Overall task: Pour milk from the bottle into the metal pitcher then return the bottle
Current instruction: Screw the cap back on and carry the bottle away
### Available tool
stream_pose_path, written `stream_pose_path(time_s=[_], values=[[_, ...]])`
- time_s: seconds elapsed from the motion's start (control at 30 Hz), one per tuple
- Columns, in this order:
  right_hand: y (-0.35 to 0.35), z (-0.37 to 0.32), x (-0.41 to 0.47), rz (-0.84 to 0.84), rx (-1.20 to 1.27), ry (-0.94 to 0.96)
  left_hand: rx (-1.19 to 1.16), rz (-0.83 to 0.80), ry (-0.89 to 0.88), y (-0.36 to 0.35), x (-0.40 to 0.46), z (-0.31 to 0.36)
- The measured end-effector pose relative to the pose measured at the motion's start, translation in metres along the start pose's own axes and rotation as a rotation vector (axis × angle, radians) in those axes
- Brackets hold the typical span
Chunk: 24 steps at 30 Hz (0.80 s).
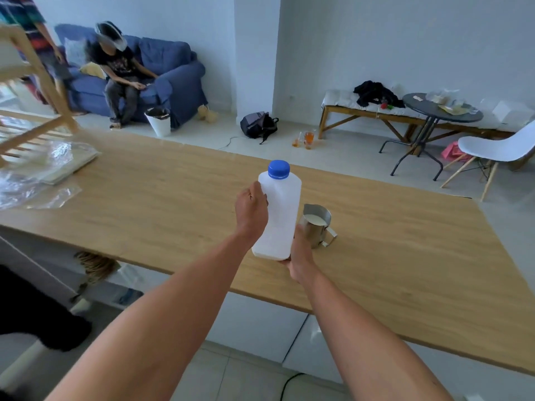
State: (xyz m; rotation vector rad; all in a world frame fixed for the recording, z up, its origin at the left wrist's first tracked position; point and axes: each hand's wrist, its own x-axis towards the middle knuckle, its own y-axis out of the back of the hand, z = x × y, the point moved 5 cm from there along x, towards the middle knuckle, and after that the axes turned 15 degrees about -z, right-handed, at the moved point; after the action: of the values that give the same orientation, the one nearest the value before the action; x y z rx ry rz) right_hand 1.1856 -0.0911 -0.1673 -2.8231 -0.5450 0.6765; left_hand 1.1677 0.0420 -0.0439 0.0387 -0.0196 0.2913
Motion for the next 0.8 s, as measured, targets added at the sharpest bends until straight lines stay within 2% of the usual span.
stream_pose_path(time_s=[0.2,0.4,0.6,0.8], values=[[0.008,-0.002,-0.003,-0.057,-0.064,-0.012,-0.012,0.112,0.027,0.003,-0.017,0.003],[-0.012,0.008,-0.012,-0.176,-0.169,-0.046,-0.054,0.303,0.055,0.034,-0.056,0.001],[-0.063,0.047,-0.029,-0.366,-0.215,-0.102,-0.081,0.512,0.092,0.083,-0.113,-0.004],[-0.14,0.08,-0.074,-0.539,-0.297,-0.134,-0.082,0.707,0.033,0.144,-0.196,0.002]])
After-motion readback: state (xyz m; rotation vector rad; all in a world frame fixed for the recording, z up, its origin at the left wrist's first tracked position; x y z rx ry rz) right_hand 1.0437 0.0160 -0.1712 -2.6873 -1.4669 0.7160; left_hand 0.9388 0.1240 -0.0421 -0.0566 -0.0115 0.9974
